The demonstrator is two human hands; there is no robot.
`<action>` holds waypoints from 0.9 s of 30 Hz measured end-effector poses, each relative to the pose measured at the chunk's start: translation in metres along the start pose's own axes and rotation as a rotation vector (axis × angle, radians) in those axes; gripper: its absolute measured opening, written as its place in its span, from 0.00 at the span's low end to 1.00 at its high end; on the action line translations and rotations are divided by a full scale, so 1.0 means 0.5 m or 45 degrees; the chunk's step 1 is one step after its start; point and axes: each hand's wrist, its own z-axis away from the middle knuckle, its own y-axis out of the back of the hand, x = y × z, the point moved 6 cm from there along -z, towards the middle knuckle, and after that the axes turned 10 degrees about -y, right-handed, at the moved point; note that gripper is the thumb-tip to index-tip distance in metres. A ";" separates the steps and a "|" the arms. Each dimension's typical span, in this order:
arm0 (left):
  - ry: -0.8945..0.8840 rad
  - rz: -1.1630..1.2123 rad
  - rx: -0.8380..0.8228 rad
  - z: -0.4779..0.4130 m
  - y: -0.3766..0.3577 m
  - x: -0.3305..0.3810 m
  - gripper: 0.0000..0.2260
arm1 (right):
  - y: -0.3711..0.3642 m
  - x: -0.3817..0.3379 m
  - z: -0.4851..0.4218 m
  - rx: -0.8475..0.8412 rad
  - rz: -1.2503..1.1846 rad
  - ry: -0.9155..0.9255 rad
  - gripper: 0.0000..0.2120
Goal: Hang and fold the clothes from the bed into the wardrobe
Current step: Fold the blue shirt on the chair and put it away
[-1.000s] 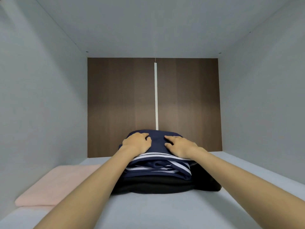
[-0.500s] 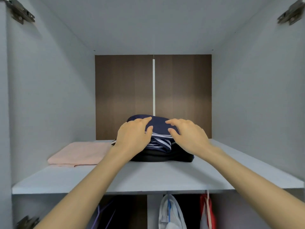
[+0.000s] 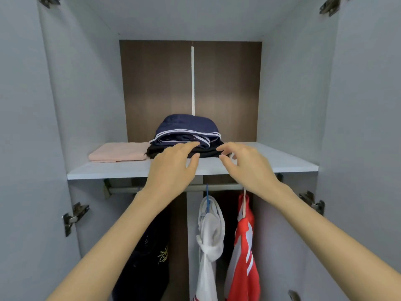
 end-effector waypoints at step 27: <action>-0.501 0.804 -0.614 0.540 0.072 0.654 0.17 | 0.433 0.094 0.963 -0.008 0.360 -1.011 0.11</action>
